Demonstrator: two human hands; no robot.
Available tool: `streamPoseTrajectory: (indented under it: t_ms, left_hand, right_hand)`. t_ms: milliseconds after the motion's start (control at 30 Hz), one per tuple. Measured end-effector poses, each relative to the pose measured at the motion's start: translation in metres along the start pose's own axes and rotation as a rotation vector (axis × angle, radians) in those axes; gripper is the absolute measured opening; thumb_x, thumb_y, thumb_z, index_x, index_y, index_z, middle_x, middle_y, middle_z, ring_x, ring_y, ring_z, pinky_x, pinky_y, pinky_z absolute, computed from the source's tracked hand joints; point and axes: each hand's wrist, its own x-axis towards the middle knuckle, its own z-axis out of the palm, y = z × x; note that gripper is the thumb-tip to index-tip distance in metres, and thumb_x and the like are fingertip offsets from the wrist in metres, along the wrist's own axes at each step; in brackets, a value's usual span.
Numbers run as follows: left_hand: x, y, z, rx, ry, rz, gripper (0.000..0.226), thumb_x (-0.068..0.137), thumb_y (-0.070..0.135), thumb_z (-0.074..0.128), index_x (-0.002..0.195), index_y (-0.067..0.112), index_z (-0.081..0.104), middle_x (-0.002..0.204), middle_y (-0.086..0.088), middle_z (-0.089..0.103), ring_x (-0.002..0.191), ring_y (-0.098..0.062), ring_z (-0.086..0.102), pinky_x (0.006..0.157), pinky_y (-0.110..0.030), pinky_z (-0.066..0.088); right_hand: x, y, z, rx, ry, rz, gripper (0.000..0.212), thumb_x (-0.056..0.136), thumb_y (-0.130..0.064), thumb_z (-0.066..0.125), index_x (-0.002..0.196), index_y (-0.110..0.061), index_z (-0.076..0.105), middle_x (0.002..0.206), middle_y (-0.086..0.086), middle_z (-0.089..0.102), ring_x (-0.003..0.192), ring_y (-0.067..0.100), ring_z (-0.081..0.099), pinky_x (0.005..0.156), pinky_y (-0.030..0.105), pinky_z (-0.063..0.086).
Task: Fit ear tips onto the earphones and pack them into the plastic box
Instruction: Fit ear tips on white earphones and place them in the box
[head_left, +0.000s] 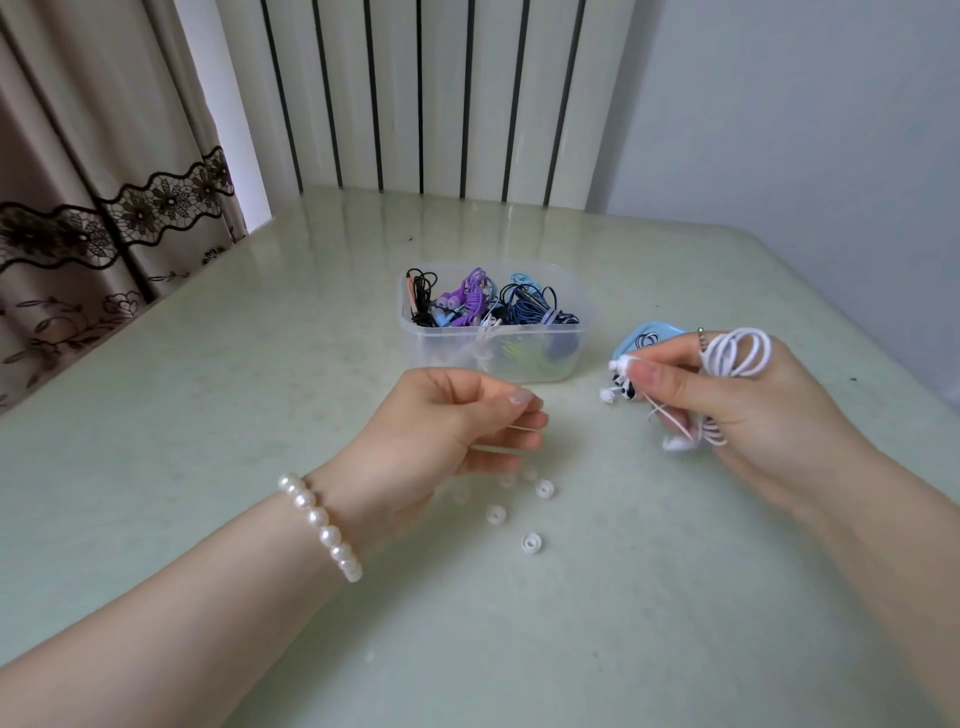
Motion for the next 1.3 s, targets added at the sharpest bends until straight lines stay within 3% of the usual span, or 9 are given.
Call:
streamPoseTrajectory:
  t_ms: [133, 233, 433, 667, 767, 900, 1033, 1167, 1300]
  left_hand:
    - [0.004, 0.002, -0.011, 0.367, 0.071, 0.143, 0.012, 0.075, 0.003, 0.071, 0.067, 0.012, 0.070, 0.063, -0.005, 0.067, 0.057, -0.014, 0.053, 0.049, -0.015, 0.041]
    - [0.003, 0.003, -0.016, 0.612, -0.025, 0.221, 0.017, 0.068, 0.005, 0.078, 0.061, 0.019, 0.072, 0.051, 0.010, 0.061, 0.048, -0.007, 0.045, 0.047, -0.012, 0.036]
    - [-0.004, -0.013, -0.004, 1.066, -0.299, 0.357, 0.027, 0.064, 0.025, 0.083, 0.089, 0.025, 0.075, 0.076, 0.017, 0.052, 0.068, 0.005, 0.048, 0.064, -0.005, 0.033]
    - [-0.001, -0.020, -0.006, 1.087, -0.377, 0.394, 0.009, 0.069, 0.019, 0.078, 0.077, 0.024, 0.076, 0.074, 0.018, 0.051, 0.074, 0.005, 0.049, 0.066, -0.006, 0.034]
    - [0.000, -0.020, -0.007, 0.979, -0.334, 0.384, 0.008, 0.071, 0.012, 0.077, 0.072, 0.020, 0.074, 0.074, 0.011, 0.061, 0.066, 0.000, 0.053, 0.064, -0.012, 0.041]
    - [0.001, -0.012, -0.002, 0.314, -0.104, 0.208, 0.008, 0.069, -0.003, 0.072, 0.068, 0.001, 0.066, 0.061, -0.011, 0.067, 0.050, -0.012, 0.059, 0.052, -0.022, 0.050]
    - [0.002, -0.009, 0.003, -0.193, -0.007, 0.010, 0.015, 0.061, -0.005, 0.066, 0.075, -0.005, 0.065, 0.066, -0.012, 0.070, 0.058, -0.016, 0.068, 0.056, -0.020, 0.056]
    - [0.002, -0.010, 0.006, -0.338, -0.011, -0.117, 0.013, 0.076, -0.012, 0.055, 0.082, -0.007, 0.065, 0.074, -0.016, 0.071, 0.066, -0.018, 0.071, 0.062, -0.022, 0.057]
    - [0.001, -0.011, 0.007, -0.293, -0.010, -0.119, 0.012, 0.071, -0.005, 0.061, 0.082, -0.004, 0.065, 0.075, -0.013, 0.072, 0.067, -0.018, 0.071, 0.060, -0.022, 0.058]
  right_hand:
    - [0.003, 0.004, -0.009, -0.098, -0.012, 0.066, 0.009, 0.066, -0.024, 0.070, 0.065, -0.015, 0.072, 0.051, 0.003, 0.056, 0.062, 0.023, 0.048, 0.061, 0.030, 0.037]
    - [0.004, 0.012, -0.007, -0.201, -0.034, 0.110, 0.005, 0.073, -0.017, 0.071, 0.070, -0.012, 0.072, 0.055, 0.011, 0.054, 0.052, 0.014, 0.051, 0.055, 0.021, 0.040]
    - [0.002, 0.014, 0.003, -0.187, -0.092, 0.161, 0.011, 0.078, -0.008, 0.068, 0.082, 0.002, 0.071, 0.053, 0.009, 0.048, 0.065, 0.025, 0.060, 0.048, 0.010, 0.046]
    - [-0.001, 0.016, 0.007, -0.183, -0.100, 0.091, 0.014, 0.076, -0.009, 0.070, 0.082, 0.004, 0.071, 0.057, 0.015, 0.052, 0.060, 0.019, 0.045, 0.051, 0.012, 0.044]
    - [-0.002, 0.015, 0.008, -0.232, -0.126, 0.043, 0.014, 0.075, -0.014, 0.071, 0.078, 0.000, 0.072, 0.063, 0.019, 0.055, 0.060, 0.016, 0.046, 0.052, 0.019, 0.036]
    - [-0.004, 0.009, 0.008, -0.169, -0.117, 0.043, 0.007, 0.077, -0.011, 0.068, 0.077, -0.006, 0.073, 0.062, 0.028, 0.050, 0.059, 0.022, 0.041, 0.049, 0.022, 0.035]
    - [-0.005, 0.007, 0.010, -0.099, -0.088, 0.019, 0.006, 0.076, -0.007, 0.067, 0.072, -0.007, 0.071, 0.062, 0.017, 0.054, 0.056, 0.020, 0.042, 0.048, 0.025, 0.039]
    - [-0.005, 0.006, 0.013, -0.138, -0.097, -0.050, 0.010, 0.076, -0.006, 0.067, 0.068, -0.013, 0.071, 0.057, -0.003, 0.063, 0.055, 0.008, 0.052, 0.051, 0.011, 0.040]
    - [-0.005, 0.007, 0.014, -0.139, -0.122, -0.086, 0.012, 0.076, -0.006, 0.067, 0.068, -0.015, 0.070, 0.057, -0.009, 0.066, 0.056, -0.001, 0.057, 0.055, 0.007, 0.041]
